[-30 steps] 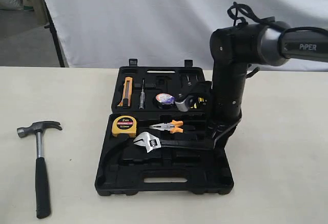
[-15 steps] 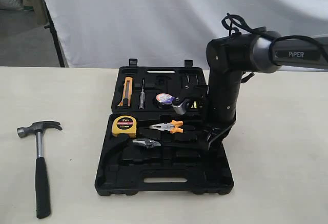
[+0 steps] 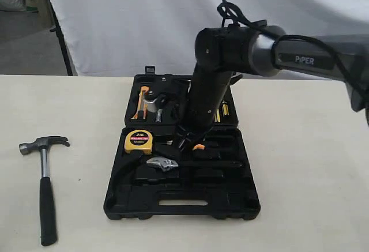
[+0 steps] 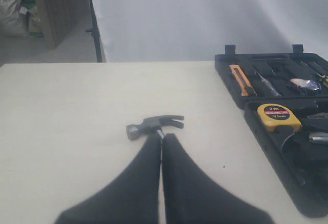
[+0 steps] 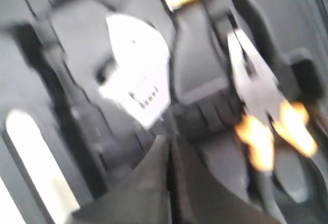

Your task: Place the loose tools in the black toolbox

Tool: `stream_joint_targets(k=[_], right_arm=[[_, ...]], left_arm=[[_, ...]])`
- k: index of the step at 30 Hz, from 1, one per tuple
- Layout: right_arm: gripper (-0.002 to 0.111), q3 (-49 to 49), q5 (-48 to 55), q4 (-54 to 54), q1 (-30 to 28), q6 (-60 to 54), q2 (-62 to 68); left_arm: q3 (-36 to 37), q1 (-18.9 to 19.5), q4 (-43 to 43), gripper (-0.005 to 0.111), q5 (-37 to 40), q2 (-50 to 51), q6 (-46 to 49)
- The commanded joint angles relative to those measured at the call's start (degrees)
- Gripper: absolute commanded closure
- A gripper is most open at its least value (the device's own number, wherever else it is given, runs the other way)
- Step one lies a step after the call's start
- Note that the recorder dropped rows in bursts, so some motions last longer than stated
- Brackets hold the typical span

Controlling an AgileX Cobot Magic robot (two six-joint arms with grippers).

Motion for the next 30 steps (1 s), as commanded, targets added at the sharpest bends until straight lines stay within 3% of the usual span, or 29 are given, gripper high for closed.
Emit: stream_joint_targets(k=[1,8,10,13,17,24,30], right_arm=[[0.109,-0.18,-2.99,1.56,1.8,0.12,1.2],[0.105,-0.18,-5.06,-2.05,3.32,3.76,2.92],[0.095,-0.39,-5.2,-7.19,3.6,6.71,2.77],[0.071,-0.39,-4.41,-14.24,4.33,9.76,1.91],[0.047,-0.39,-2.38,-14.64,4.46,2.56,-0.22],[0.046,-0.39,-1.58,-12.63,2.39,-8.49,1.03],[0.046,-0.39,-1.73,-2.63,-0.24,-16.09,4.15]], left_arm=[[0.09,-0.3,-0.46,0.106,-0.04,-0.18,0.0],[0.09,-0.3,-0.46,0.106,-0.04,-0.18,0.0],[0.09,-0.3,-0.46,0.106,-0.04,-0.18,0.0],[0.09,-0.3,-0.46,0.106,-0.04,-0.18,0.0],[0.09,-0.3,-0.46,0.106,-0.04,-0.18,0.0],[0.09,-0.3,-0.46,0.106,-0.04,-0.18,0.0],[0.09,-0.3,-0.46,0.106,-0.04,-0.18,0.0]])
